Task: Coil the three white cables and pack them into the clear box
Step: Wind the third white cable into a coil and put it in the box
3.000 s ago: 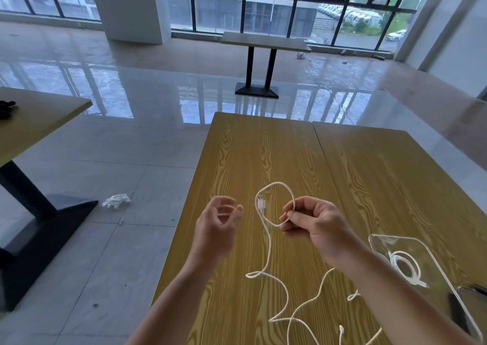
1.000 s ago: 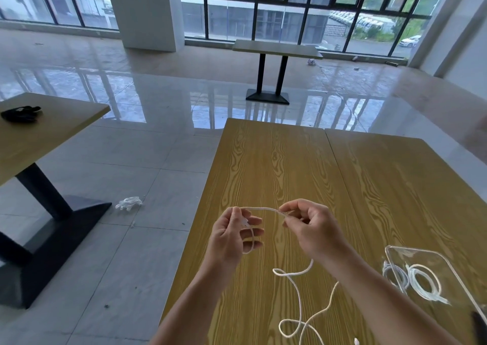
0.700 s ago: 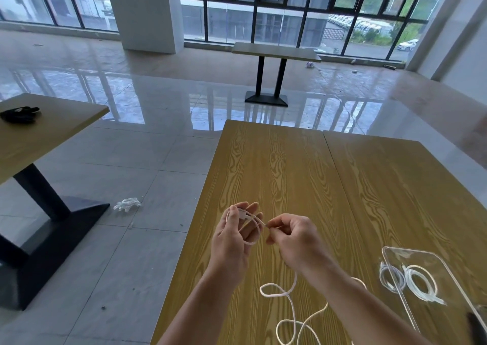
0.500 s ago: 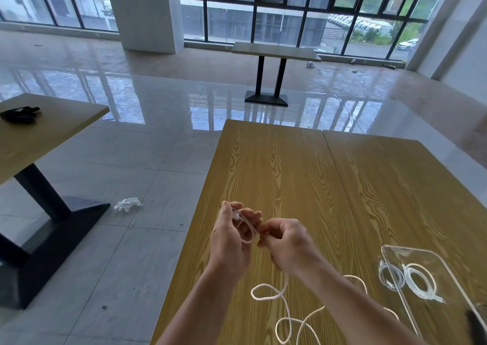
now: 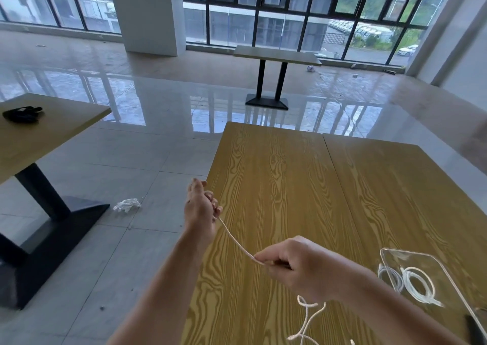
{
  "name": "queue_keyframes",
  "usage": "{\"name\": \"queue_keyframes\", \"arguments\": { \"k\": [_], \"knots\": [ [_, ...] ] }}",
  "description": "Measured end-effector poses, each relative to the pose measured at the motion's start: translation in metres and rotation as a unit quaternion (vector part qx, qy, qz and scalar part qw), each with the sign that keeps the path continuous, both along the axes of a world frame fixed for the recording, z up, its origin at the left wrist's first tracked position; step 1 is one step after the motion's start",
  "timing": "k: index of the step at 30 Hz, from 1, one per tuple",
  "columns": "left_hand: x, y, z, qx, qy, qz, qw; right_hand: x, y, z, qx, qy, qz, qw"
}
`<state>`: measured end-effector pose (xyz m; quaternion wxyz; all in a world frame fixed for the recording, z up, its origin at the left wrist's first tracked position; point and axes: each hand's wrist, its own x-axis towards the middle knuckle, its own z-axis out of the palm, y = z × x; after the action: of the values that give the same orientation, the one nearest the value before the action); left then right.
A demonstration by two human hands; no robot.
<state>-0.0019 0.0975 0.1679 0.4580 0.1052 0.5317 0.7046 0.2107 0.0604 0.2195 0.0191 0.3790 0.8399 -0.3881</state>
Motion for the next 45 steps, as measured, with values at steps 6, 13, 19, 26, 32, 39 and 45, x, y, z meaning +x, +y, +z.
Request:
{"name": "queue_keyframes", "arguments": {
  "k": [6, 13, 19, 26, 32, 39, 45],
  "knots": [
    [0.016, -0.006, -0.003, -0.026, 0.090, -0.197, 0.976, -0.010, 0.006, 0.032, 0.119, 0.086, -0.007, 0.989],
    [0.033, -0.026, 0.007, -0.003, 0.109, -0.384, 0.917, -0.012, 0.035, 0.035, 0.213, 0.123, -0.127, 0.961],
    [0.037, -0.039, 0.021, 0.035, 0.185, -0.466, 0.865, -0.009, 0.044, 0.028, 0.219, 0.121, -0.161, 0.955],
    [0.041, -0.044, 0.022, 0.048, 0.189, -0.452, 0.871, -0.003, 0.051, 0.024, 0.175, 0.122, -0.169, 0.962],
    [0.019, -0.043, 0.012, 0.072, 0.078, -0.373, 0.922, 0.027, 0.069, 0.036, 0.142, 0.110, -0.195, 0.964],
    [0.020, -0.031, 0.009, 0.036, 0.046, -0.241, 0.969, 0.036, 0.075, 0.022, 0.212, 0.096, -0.266, 0.935],
    [0.029, -0.019, 0.007, 0.018, -0.086, -0.123, 0.989, 0.019, 0.053, 0.009, 0.177, -0.001, -0.202, 0.963]
  ]
}}
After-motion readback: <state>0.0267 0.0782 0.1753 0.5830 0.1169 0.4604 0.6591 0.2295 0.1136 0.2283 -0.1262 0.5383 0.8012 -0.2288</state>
